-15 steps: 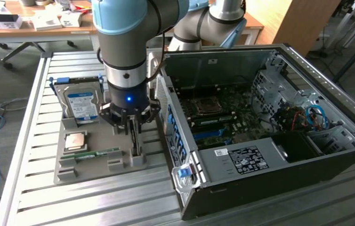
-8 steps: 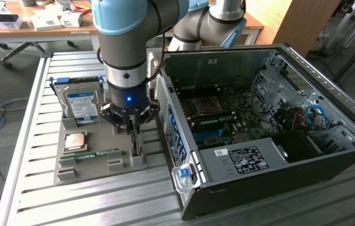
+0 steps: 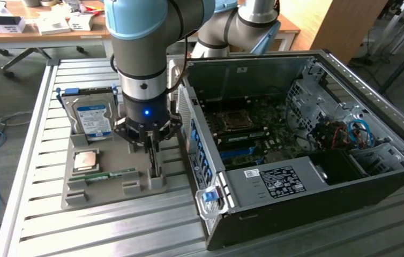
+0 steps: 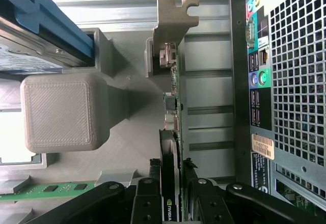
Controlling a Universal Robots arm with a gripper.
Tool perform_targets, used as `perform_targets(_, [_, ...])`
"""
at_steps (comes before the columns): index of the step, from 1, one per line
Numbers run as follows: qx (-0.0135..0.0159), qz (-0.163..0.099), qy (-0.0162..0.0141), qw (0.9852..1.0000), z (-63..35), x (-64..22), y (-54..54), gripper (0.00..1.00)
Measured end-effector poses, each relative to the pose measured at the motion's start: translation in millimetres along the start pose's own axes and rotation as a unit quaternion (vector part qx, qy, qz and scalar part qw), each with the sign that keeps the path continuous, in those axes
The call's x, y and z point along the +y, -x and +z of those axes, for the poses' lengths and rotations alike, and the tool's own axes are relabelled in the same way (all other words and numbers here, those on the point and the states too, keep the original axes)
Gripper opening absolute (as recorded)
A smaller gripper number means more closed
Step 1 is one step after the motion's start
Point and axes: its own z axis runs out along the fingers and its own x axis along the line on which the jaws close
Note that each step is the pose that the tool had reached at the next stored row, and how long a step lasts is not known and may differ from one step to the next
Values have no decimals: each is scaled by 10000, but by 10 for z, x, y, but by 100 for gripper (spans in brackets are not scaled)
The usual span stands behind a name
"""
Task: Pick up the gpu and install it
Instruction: 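Pick up the gpu and move the gpu toward the slot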
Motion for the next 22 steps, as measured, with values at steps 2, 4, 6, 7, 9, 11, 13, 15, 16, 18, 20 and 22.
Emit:
perform_targets(2, [1, 1, 0, 10000, 0, 0, 1, 31])
perform_targets(4, [0, 1, -1, 10000, 0, 0, 2, 31])
perform_targets(6, [0, 1, -1, 10000, 0, 0, 2, 31])
perform_targets(7, [0, 1, -1, 10000, 0, 0, 2, 31])
perform_targets(9, [1, 0, -1, 10000, -1, 0, 2, 29])
perform_targets(11, [0, 1, -1, 10000, 0, 0, 2, 26])
perform_targets(13, [0, 0, -1, 10000, 0, 0, 2, 26])
perform_targets(15, [0, 0, -1, 10000, -1, 0, 2, 26])
perform_targets(16, [0, 0, 0, 10000, 0, 0, 2, 26])
perform_targets(18, [0, 1, -1, 10000, 0, 0, 2, 26])
perform_targets(20, [0, 0, -1, 10000, -1, 0, 2, 26])
perform_targets(22, [2, -37, 0, 10000, -1, 0, 2, 26])
